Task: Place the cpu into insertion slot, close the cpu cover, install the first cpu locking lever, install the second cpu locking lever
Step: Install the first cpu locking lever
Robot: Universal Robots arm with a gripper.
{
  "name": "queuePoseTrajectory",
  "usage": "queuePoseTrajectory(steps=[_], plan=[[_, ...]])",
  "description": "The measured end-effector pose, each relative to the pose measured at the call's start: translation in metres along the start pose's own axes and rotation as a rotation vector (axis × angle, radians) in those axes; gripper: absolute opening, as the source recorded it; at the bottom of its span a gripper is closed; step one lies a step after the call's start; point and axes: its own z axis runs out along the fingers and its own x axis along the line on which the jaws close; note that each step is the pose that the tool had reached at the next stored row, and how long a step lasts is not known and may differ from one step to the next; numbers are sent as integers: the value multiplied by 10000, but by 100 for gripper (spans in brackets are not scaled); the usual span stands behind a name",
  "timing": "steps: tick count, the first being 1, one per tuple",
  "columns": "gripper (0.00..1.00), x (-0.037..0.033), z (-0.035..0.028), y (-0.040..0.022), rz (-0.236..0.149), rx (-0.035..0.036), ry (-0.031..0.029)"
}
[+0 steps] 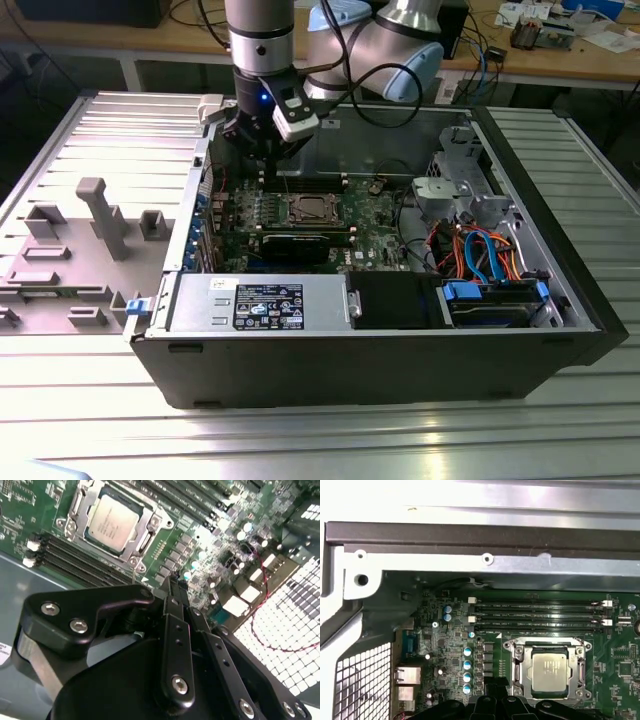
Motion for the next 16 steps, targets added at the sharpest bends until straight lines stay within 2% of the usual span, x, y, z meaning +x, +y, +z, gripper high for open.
queuePoseTrajectory(steps=[3,16], plan=[[11,0,13,24,16,-1,-1],[11,5,14,29,22,1,0]])
